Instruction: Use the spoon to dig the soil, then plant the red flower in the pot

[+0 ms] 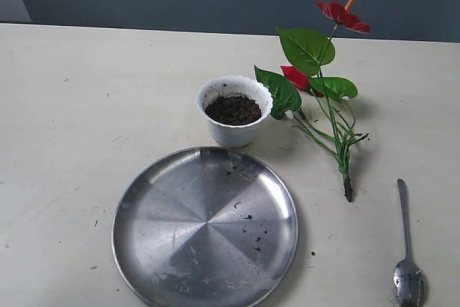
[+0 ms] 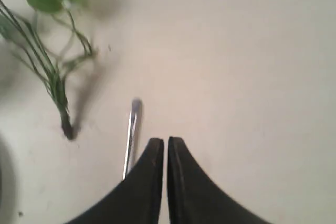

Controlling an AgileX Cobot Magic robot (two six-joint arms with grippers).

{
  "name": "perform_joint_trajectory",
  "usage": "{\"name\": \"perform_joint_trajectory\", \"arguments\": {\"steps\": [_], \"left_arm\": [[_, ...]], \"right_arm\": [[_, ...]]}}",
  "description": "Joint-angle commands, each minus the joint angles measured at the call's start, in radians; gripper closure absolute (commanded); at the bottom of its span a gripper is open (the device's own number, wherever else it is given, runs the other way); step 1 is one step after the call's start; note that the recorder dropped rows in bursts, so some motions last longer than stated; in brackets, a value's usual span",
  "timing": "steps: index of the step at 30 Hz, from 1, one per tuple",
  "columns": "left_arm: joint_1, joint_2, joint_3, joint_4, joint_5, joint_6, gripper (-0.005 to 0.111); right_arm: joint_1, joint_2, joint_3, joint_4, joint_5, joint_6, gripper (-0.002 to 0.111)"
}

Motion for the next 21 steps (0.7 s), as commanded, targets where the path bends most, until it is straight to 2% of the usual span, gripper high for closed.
{"name": "perform_joint_trajectory", "arguments": {"steps": [1,7,12,15,17,21], "left_arm": [[-0.005,-0.001,-0.002,0.001,-0.014,-0.004,0.106],[-0.005,-0.001,-0.002,0.001,-0.014,-0.004,0.106],[-0.005,-0.001,-0.002,0.001,-0.014,-0.004,0.106],[-0.005,-0.001,-0.002,0.001,-0.014,-0.004,0.106],[-0.005,-0.001,-0.002,0.001,-0.014,-0.004,0.106],[-0.005,-0.001,-0.002,0.001,-0.014,-0.004,0.106]], "right_arm": [[-0.003,0.239,-0.005,0.036,0.096,-0.001,0.104],[0.075,0.43,0.024,0.073,-0.009,-0.023,0.104],[0.187,0.51,0.024,0.081,-0.128,-0.023,0.104],[0.243,0.588,0.024,0.074,-0.215,0.042,0.103],[0.247,0.621,0.024,0.074,-0.218,0.044,0.096],[0.247,0.709,0.024,0.032,-0.204,0.06,0.059]]}}
